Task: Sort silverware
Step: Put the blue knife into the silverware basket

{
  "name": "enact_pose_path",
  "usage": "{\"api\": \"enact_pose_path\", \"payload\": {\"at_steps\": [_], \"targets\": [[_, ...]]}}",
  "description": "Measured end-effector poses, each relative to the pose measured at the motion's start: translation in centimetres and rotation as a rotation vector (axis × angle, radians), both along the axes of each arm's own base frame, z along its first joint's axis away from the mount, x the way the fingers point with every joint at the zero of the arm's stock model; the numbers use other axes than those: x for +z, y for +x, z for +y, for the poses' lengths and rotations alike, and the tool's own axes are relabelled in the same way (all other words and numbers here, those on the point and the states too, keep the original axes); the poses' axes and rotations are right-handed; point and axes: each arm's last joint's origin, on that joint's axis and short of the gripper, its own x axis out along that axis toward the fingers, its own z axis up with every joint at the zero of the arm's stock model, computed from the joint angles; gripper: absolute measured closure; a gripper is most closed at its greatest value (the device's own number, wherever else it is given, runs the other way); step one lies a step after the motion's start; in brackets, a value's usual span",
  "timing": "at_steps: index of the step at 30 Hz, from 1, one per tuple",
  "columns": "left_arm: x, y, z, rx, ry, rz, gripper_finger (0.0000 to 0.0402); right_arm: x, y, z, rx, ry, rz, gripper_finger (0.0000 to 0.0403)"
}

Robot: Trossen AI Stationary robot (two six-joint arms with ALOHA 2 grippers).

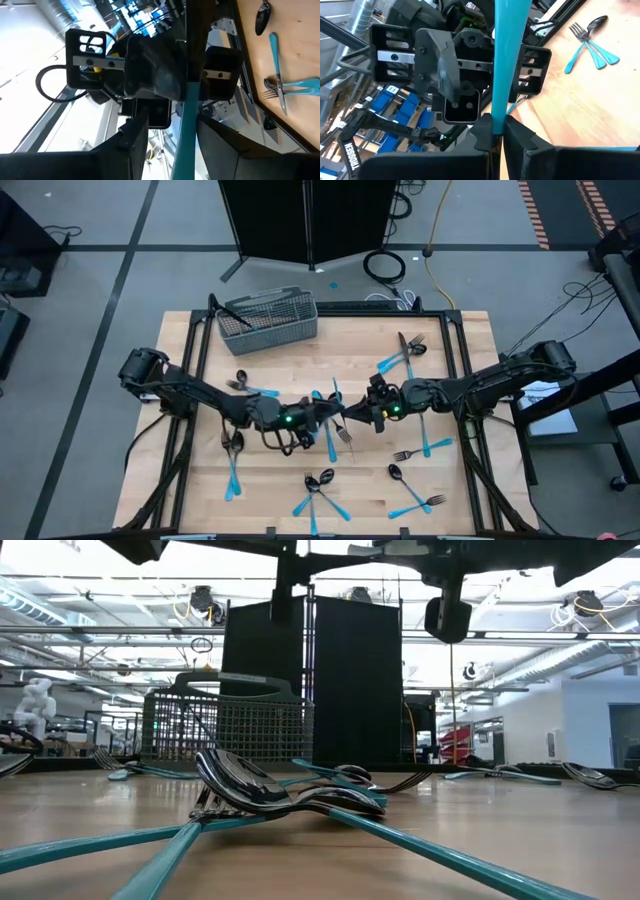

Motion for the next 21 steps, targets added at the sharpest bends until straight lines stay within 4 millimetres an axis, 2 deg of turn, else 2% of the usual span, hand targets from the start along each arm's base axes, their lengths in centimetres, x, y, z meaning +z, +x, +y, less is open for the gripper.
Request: {"api": "enact_pose_path", "payload": {"at_steps": [7, 14, 21], "targets": [[-0.5, 0.9, 0.0, 0.003, 0.016, 0.058, 0.0242, 0.1, 0.0, 0.0, -0.001, 0.000, -0.007, 0.0392], [-1.0, 1.8, -0.3, 0.020, 0.010, 0.039, 0.0242, -0.1, 0.0, 0.0, 0.005, -0.021, -0.001, 0.0392], [-0.5, 1.7, 0.2, 0.145, -0.037, -0.019, 0.0242, 0.1, 0.0, 0.1, 0.031, -0.024, -0.015, 0.0392]]}}
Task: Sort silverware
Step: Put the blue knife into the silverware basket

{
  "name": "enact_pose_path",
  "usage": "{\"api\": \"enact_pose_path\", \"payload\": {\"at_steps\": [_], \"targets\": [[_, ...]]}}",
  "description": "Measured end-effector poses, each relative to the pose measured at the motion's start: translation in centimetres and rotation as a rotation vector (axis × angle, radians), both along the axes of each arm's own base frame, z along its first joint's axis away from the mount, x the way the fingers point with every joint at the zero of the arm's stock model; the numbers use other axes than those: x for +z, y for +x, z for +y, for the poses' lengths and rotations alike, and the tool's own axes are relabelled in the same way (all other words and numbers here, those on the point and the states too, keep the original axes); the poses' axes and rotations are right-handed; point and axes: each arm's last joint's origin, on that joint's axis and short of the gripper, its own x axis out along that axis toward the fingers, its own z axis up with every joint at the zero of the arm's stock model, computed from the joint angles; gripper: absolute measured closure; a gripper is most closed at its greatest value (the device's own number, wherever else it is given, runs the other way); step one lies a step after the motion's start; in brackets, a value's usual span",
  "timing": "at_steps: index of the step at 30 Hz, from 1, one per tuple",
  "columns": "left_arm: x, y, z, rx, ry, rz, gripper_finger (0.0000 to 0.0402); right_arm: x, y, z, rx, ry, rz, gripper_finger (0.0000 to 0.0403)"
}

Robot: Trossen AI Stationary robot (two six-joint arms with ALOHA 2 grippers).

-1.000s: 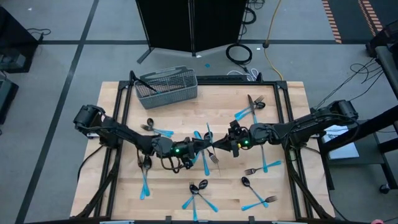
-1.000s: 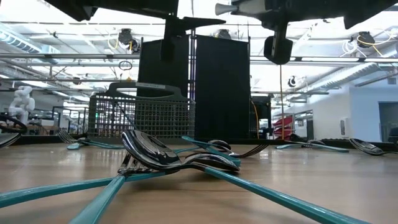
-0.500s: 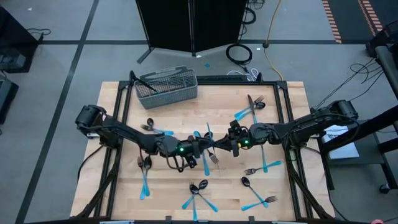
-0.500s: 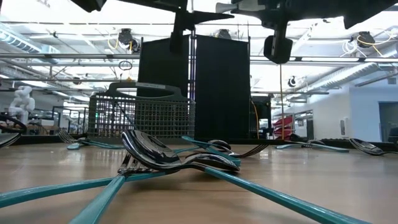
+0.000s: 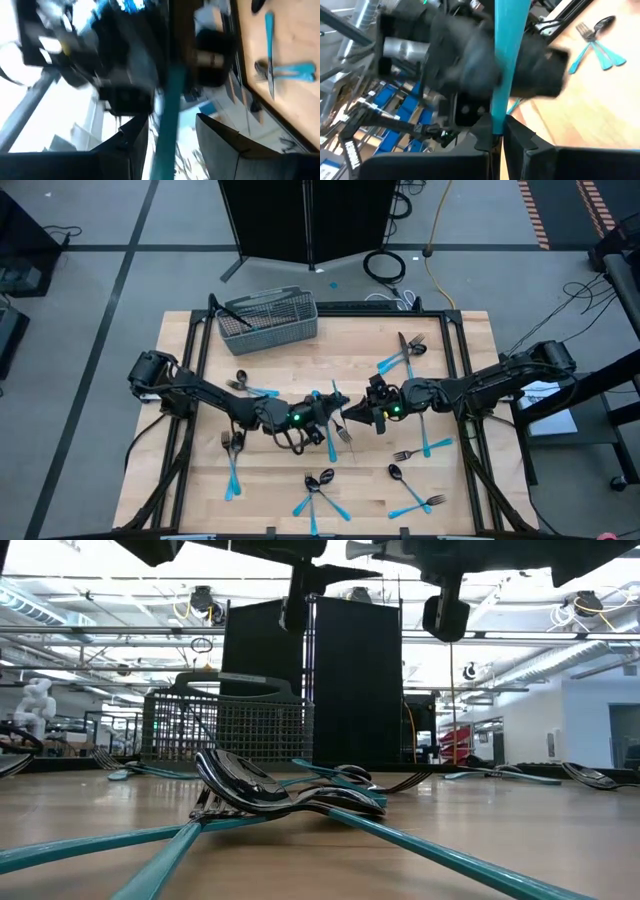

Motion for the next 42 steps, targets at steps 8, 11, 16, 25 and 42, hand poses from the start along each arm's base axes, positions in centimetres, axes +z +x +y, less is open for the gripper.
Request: {"api": "enact_pose_path", "payload": {"at_steps": [8, 11, 16, 25, 42], "targets": [[-0.3, -0.1, -0.1, 0.014, -0.014, 0.016, 0.0242, 0.1, 0.0, 0.0, -0.008, -0.009, -0.009, 0.0392], [-0.3, -0.2, -0.2, 0.011, -0.015, 0.014, 0.0242, 0.2, 0.0, -0.1, -0.013, -0.011, -0.026, 0.0392], [-0.4, -0.2, -0.3, 0.007, -0.013, 0.021, 0.0242, 0.3, 0.1, -0.3, -0.026, -0.010, -0.035, 0.0392], [-0.4, -0.4, -1.0, -0.013, -0.012, 0.026, 0.0285, 0.4, 0.1, -0.5, -0.046, -0.004, -0.039, 0.0392], [-0.4, -0.7, -1.7, 0.029, -0.013, 0.030, 0.0384, 0.6, 0.0, -0.7, -0.048, -0.075, -0.052, 0.0313]]}}
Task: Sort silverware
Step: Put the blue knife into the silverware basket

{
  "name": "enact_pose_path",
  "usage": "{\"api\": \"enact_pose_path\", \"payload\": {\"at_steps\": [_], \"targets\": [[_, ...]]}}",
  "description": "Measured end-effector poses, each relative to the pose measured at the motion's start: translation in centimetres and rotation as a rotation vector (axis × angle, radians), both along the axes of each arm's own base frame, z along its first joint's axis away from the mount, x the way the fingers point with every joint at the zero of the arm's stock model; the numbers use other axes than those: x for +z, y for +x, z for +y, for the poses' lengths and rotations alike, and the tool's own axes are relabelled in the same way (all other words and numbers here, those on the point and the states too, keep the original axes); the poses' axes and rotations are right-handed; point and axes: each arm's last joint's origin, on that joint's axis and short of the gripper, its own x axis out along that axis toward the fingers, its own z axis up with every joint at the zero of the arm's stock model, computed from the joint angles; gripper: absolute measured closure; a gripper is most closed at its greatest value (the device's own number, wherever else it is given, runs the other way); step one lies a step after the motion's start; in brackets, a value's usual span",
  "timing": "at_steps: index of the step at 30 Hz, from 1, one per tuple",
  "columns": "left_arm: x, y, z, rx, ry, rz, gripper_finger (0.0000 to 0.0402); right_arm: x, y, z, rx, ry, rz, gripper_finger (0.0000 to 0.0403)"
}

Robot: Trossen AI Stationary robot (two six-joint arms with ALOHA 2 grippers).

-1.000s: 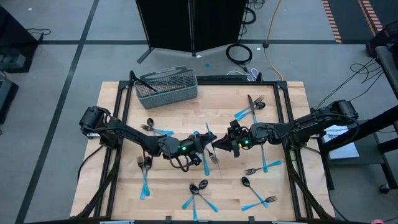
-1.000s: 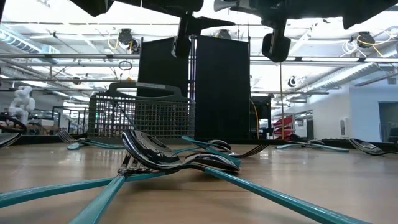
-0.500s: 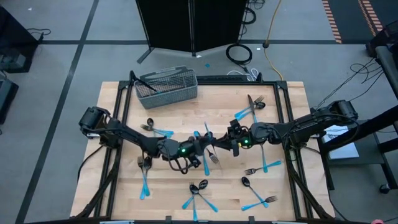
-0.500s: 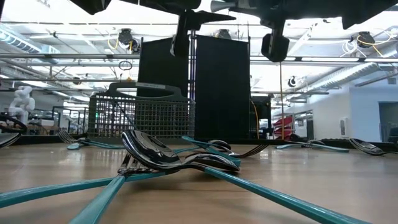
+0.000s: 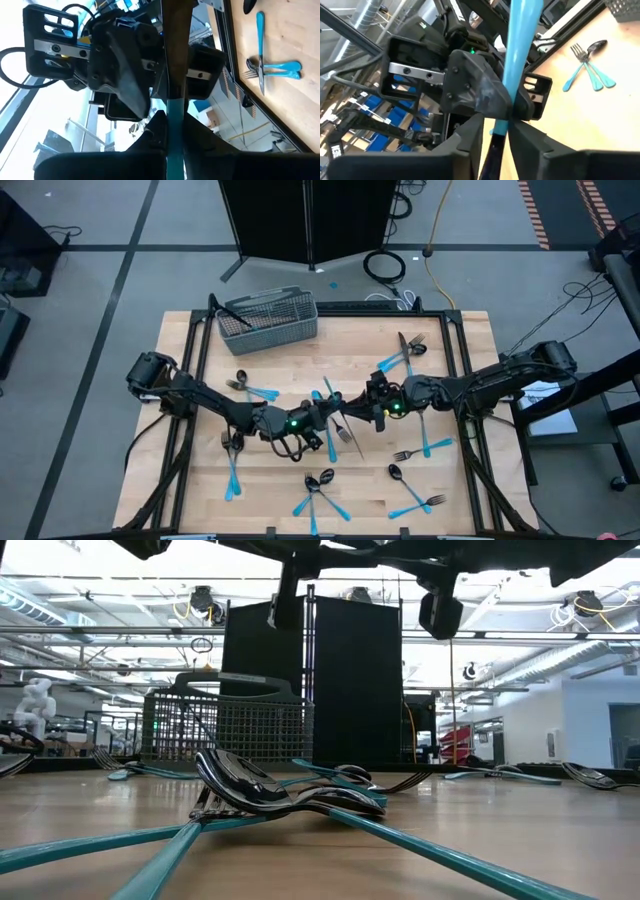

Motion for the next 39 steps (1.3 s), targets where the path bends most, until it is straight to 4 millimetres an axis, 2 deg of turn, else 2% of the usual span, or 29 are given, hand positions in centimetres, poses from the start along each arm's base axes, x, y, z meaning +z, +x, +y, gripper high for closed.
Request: {"api": "enact_pose_path", "payload": {"at_steps": [6, 14, 17, 20, 25, 32, 39], "targets": [[0.0, 0.0, 0.0, -0.004, -0.064, -0.025, 0.0384, 0.9, -0.8, -0.1, 0.040, -0.020, -0.009, 0.0293], [0.6, -0.3, 1.3, 0.074, -0.414, -0.144, 0.0384, 2.3, -4.0, -0.1, 0.073, -0.182, 0.072, 0.0292], [1.2, -0.8, 2.2, 0.114, -0.526, -0.157, 0.0384, 2.7, -5.5, -0.1, 0.018, -0.243, 0.116, 0.0292], [2.0, -1.9, 3.7, 0.150, -0.659, -0.193, 0.0384, 2.7, -6.8, 0.0, -0.072, -0.310, 0.180, 0.0291], [3.9, -5.2, 6.6, 0.121, -0.966, -0.319, 0.0384, 1.9, -8.2, 0.2, -0.165, -0.399, 0.301, 0.0291], [6.7, -9.4, 11.7, 0.030, -1.395, -0.687, 0.0384, -0.8, -8.1, 0.6, -0.277, -0.432, 0.509, 0.0291], [6.3, -9.5, 15.4, 0.024, -1.730, -0.873, 0.0384, -3.5, -6.4, 1.2, -0.304, -0.507, 0.638, 0.0291]]}}
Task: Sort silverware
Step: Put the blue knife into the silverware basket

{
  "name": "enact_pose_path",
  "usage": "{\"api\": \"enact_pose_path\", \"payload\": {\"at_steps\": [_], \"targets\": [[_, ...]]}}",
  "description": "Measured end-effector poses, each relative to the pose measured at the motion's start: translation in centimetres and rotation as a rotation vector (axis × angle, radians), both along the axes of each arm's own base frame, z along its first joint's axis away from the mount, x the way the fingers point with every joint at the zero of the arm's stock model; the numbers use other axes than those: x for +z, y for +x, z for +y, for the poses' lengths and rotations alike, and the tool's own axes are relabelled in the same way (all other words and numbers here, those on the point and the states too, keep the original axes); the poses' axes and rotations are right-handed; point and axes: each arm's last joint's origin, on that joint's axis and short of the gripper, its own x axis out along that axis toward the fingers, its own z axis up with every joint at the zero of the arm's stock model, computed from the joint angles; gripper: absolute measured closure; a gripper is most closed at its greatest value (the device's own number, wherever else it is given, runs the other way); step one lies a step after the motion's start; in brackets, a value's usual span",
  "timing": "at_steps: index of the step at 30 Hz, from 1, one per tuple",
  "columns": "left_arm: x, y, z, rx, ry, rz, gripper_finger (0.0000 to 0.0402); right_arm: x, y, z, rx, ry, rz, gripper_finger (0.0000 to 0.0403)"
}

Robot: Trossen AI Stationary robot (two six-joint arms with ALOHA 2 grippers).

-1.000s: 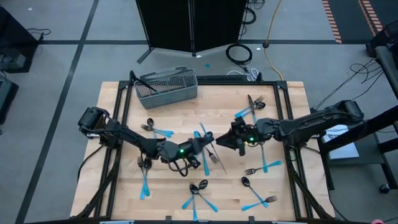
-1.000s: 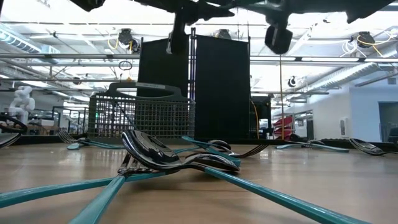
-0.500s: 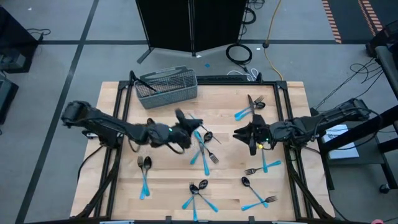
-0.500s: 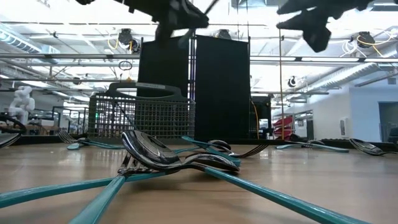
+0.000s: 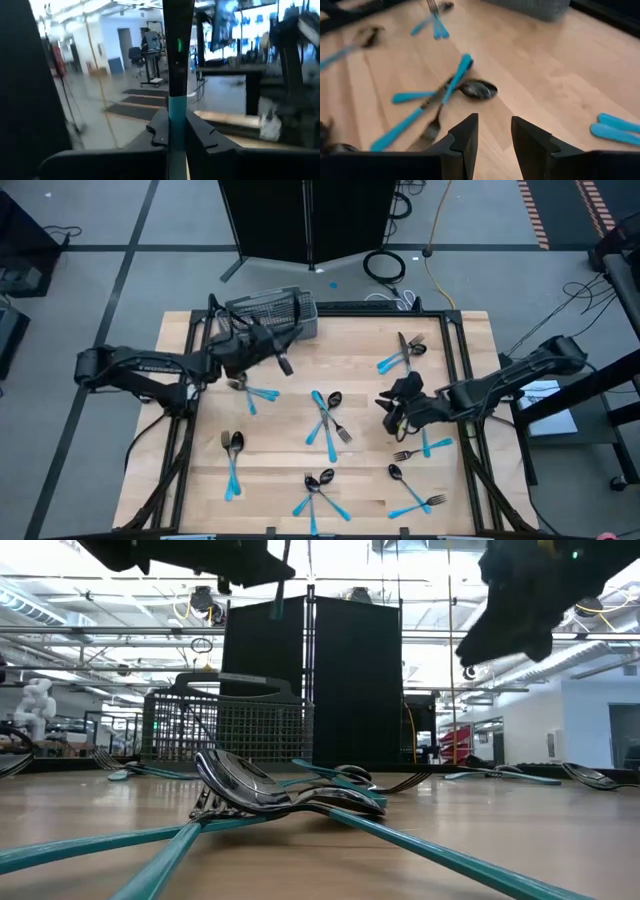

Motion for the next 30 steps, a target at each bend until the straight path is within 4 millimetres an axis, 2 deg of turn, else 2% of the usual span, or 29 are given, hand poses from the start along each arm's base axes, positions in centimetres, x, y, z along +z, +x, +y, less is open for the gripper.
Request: {"api": "enact_pose_path", "payload": {"at_steps": [3, 9, 22, 25, 30], "targets": [[-0.5, 0.1, 1.3, 0.010, -0.154, -0.058, 0.0384, -1.1, 0.6, 0.2, -0.010, -0.003, 0.045, 0.0291], [-0.5, -0.5, 3.6, 0.050, -0.299, -0.165, 0.0384, -2.1, 1.0, 0.5, 0.012, 0.015, 0.100, 0.0291], [-0.5, -2.8, 8.5, 0.231, -0.370, -0.253, 0.0384, -1.8, 1.4, 0.6, 0.020, 0.039, 0.046, 0.0291], [-1.3, -3.4, 9.8, 0.309, -0.440, -0.239, 0.0384, -1.7, 1.4, 0.7, 0.023, 0.038, 0.041, 0.0291], [-2.2, -4.2, 10.3, 0.381, -0.524, -0.178, 0.0384, -1.8, 1.4, 0.7, 0.025, 0.037, 0.045, 0.0291]]}}
